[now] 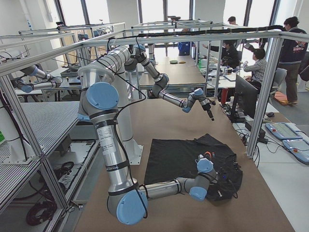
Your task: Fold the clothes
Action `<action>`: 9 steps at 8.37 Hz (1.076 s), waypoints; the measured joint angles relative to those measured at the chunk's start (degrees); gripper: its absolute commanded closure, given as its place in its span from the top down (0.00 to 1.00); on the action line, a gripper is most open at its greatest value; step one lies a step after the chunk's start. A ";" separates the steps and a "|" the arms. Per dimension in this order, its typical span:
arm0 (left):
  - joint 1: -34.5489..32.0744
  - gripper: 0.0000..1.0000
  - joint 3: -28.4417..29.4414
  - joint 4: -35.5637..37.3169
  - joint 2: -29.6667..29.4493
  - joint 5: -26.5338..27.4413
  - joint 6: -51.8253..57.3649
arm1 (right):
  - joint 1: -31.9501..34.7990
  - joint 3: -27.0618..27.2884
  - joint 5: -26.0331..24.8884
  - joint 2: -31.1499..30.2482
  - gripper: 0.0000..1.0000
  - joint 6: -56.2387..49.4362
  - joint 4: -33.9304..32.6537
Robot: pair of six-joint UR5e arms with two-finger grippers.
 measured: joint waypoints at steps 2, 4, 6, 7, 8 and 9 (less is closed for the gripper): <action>0.00 1.00 0.07 0.01 0.00 0.00 0.12 | -0.13 1.78 0.01 3.26 0.00 3.30 -2.94; 0.05 1.00 0.22 0.07 0.07 0.00 0.28 | -1.17 1.69 -1.02 7.30 0.00 7.88 -4.97; 0.11 1.00 0.63 -0.01 0.09 0.00 0.38 | -3.86 0.79 -4.91 10.71 0.00 9.16 -6.65; 0.12 1.00 0.81 -0.05 0.09 0.11 0.41 | -5.44 -1.23 -7.24 13.24 0.00 9.90 -6.90; 0.16 1.00 0.91 -0.10 0.06 0.87 0.40 | -6.98 -3.90 -9.74 16.09 0.00 10.69 -6.98; 0.29 1.00 0.93 -0.09 -0.02 1.67 0.37 | -8.30 -5.96 -11.98 18.12 0.00 11.24 -6.97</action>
